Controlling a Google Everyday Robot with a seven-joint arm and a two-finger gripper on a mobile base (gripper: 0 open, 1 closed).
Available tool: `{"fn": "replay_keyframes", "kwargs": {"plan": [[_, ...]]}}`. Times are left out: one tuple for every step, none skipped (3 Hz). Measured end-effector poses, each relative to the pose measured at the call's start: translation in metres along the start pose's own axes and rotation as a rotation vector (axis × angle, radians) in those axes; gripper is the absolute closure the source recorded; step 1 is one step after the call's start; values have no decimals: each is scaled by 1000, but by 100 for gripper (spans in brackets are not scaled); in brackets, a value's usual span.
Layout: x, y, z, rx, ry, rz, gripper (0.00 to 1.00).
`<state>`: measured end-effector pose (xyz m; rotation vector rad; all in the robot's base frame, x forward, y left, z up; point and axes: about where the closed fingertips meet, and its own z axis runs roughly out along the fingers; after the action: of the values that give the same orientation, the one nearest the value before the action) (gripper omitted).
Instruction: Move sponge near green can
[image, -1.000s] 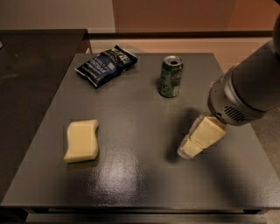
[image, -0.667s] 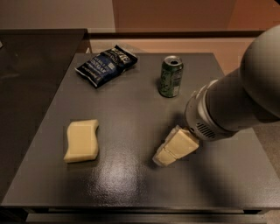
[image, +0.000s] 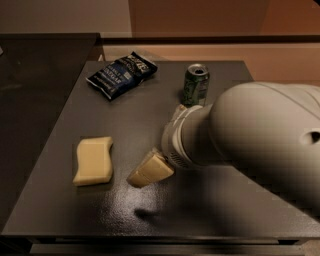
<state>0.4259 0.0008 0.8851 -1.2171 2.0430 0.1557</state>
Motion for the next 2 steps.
{"fn": "replay_keyframes", "kwargs": {"plan": [[-19,10,28,-29,-74,-3,0],[-25,24,54,-91,-106,-2,0]]}}
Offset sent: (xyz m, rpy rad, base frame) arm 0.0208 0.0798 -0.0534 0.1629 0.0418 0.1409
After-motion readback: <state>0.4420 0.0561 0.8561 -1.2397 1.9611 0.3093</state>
